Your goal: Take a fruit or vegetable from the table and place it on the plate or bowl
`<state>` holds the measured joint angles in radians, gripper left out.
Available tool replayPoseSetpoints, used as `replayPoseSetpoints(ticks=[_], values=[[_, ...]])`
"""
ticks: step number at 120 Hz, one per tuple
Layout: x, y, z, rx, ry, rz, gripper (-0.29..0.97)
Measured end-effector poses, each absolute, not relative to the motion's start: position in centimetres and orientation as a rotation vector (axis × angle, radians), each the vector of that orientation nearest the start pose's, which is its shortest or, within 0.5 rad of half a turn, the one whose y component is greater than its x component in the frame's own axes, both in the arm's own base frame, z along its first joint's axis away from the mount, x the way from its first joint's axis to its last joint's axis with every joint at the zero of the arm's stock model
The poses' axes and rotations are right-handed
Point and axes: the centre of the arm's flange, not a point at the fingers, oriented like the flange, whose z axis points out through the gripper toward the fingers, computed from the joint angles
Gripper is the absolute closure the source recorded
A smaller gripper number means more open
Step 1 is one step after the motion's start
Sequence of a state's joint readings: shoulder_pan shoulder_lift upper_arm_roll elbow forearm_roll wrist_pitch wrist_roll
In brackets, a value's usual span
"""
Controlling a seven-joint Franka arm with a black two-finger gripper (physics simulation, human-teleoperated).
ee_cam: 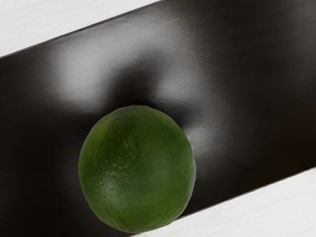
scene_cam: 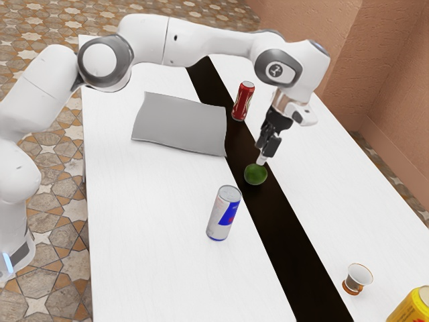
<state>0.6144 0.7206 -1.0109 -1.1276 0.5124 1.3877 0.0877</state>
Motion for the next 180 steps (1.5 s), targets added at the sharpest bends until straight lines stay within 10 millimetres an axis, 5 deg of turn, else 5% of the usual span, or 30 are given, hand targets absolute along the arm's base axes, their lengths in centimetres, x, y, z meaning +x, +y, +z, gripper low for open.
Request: replayPoseSetpoints(ticks=[55,87,126,134,141,151,159,180], values=[[68.6,0.9,43.0,-3.195,0.549,0.318,0.0],[69.1,0.7,41.9,-3.213,0.544,0.248,0.03],[69.3,1.2,42.8,-3.198,0.518,0.197,0.37],[68.8,0.8,45.0,-3.17,0.511,0.167,0.39],[67.6,0.7,49.1,-3.117,0.482,0.116,0.39],[64.6,3.8,55.4,-3.039,0.326,0.074,0.39],[62.1,8.2,58.1,-3.007,0.16,0.097,0.38],[57.3,22.3,57.6,-3.03,-0.185,0.229,0.4]])
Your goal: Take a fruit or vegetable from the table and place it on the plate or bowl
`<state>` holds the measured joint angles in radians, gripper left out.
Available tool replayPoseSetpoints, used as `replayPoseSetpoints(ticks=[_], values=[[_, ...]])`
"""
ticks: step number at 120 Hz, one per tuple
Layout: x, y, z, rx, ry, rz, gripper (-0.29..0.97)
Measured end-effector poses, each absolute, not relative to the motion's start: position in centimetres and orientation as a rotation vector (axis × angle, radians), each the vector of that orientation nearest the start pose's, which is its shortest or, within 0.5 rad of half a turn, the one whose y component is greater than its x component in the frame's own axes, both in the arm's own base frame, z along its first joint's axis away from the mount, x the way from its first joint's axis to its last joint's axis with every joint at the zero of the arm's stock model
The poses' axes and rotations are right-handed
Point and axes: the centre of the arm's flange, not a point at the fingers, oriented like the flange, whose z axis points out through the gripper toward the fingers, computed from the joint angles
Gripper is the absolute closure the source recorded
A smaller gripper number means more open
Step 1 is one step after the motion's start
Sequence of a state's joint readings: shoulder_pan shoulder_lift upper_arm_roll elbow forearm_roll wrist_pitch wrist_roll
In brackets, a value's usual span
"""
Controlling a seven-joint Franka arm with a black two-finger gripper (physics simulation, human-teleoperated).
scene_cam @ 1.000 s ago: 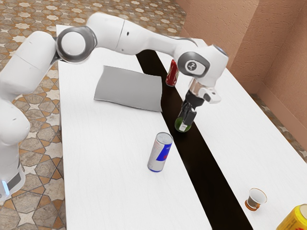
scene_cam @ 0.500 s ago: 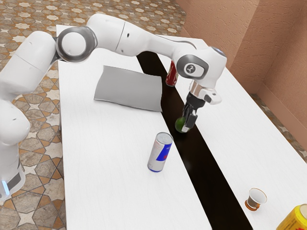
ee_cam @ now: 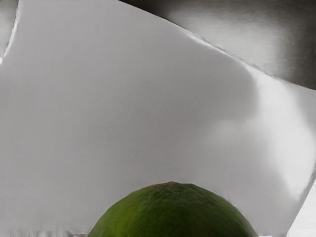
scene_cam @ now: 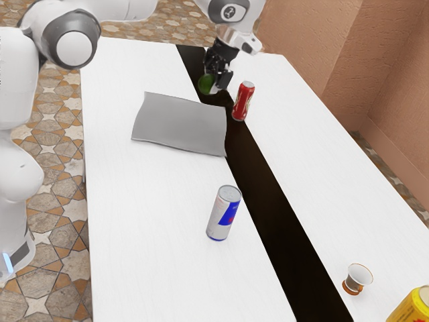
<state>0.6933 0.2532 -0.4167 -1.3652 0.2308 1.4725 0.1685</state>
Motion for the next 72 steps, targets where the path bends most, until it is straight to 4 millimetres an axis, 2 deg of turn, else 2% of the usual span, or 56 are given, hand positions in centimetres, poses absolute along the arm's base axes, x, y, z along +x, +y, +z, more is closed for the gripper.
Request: replayPoseSetpoints(ticks=[6,11,20,30,43,61,67,72], values=[[56.0,25.3,56.4,-3.037,-0.24,0.278,0.39],[55.2,27.0,55.2,-3.045,-0.262,0.315,0.39],[54.5,28.2,53.1,-3.071,-0.252,0.352,0.4],[54.3,28.8,52.3,-3.092,-0.221,0.344,0.39],[54.6,28.7,52.2,-3.113,-0.164,0.32,0.18],[54.8,28.2,52.7,-3.123,-0.087,0.292,0.06],[55.0,26.7,54.5,-3.108,-0.039,0.251,0.04],[55.7,23.5,57.9,-3.082,0.041,0.179,0.03]])
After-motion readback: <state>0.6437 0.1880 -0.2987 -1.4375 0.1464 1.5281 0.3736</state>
